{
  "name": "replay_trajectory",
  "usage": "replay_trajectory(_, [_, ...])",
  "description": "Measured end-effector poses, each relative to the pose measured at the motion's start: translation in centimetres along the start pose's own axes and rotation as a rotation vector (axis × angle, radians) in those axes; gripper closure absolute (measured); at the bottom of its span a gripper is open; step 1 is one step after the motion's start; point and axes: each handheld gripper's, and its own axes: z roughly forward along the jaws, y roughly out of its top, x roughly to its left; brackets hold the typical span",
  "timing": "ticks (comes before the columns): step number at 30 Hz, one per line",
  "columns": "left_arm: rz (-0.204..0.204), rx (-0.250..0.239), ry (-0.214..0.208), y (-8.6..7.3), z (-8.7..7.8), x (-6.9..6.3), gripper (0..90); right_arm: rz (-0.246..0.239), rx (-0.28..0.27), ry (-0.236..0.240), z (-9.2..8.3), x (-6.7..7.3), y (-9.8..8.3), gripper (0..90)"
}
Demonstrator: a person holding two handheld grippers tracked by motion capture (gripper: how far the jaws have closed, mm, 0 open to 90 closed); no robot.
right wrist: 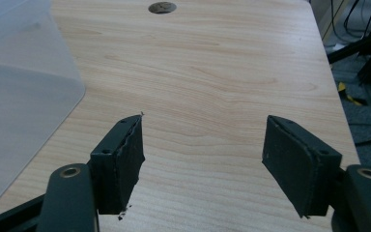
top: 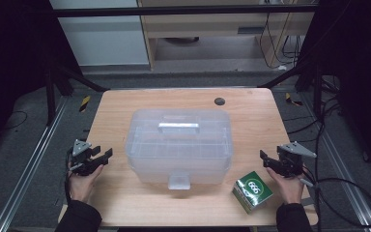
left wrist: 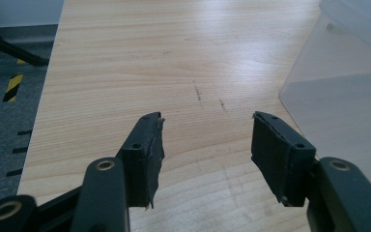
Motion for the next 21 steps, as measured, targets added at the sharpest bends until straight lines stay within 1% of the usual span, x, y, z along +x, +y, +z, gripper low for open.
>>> replay_trajectory(2, [0.017, -0.017, 0.003, 0.2, -0.2, -0.2, 44.3, -0.01, 0.002, 0.01, -0.3, 0.1, -0.1, 30.6])
replay_trajectory(4, [0.04, -0.053, 0.01, 0.4, -0.6, -0.3, 42.8, -0.013, 0.006, 0.017, -0.5, 0.2, -0.2, 29.5])
replay_trajectory(5, [0.04, -0.053, 0.01, 0.4, -0.6, -0.3, 43.1, -0.013, 0.006, 0.017, -0.5, 0.2, -0.2, 29.5])
replay_trajectory(6, [0.036, -0.069, -0.011, 0.7, -0.9, -0.3, 42.4, -0.015, 0.011, 0.023, -0.6, 0.2, -0.3, 33.0])
replay_trajectory(9, [0.037, -0.071, -0.023, 0.9, -1.1, -0.3, 39.6, -0.029, 0.009, 0.02, -0.7, 0.4, -0.3, 33.6])
replay_trajectory(10, [0.037, -0.066, -0.03, 1.1, -1.3, -0.3, 39.1, -0.031, 0.018, 0.018, -0.7, 0.5, -0.1, 33.4])
replay_trajectory(12, [0.042, -0.068, -0.031, 1.2, -1.4, -0.3, 37.9, -0.036, 0.012, 0.018, -0.8, 0.6, -0.1, 33.2])
replay_trajectory(13, [0.055, -0.069, -0.029, 1.3, -1.6, -0.3, 37.9, -0.034, 0.01, 0.022, -0.8, 0.6, -0.1, 32.8])
replay_trajectory(14, [0.057, -0.065, -0.029, 1.5, -1.8, -0.3, 35.8, -0.042, 0.003, 0.025, -0.9, 0.8, 0.0, 31.6])
replay_trajectory(15, [0.06, -0.066, -0.032, 1.6, -1.9, -0.3, 35.1, -0.036, 0.001, 0.031, -0.9, 0.8, 0.1, 31.3])
replay_trajectory(19, [0.081, -0.076, -0.052, 2.1, -2.2, -0.4, 32.8, -0.045, -0.003, 0.023, -0.9, 0.9, 0.2, 29.4])
replay_trajectory(21, [0.102, -0.069, -0.081, 2.4, -2.4, -0.6, 30.3, -0.047, -0.002, 0.025, -0.9, 1.0, 0.2, 28.7])
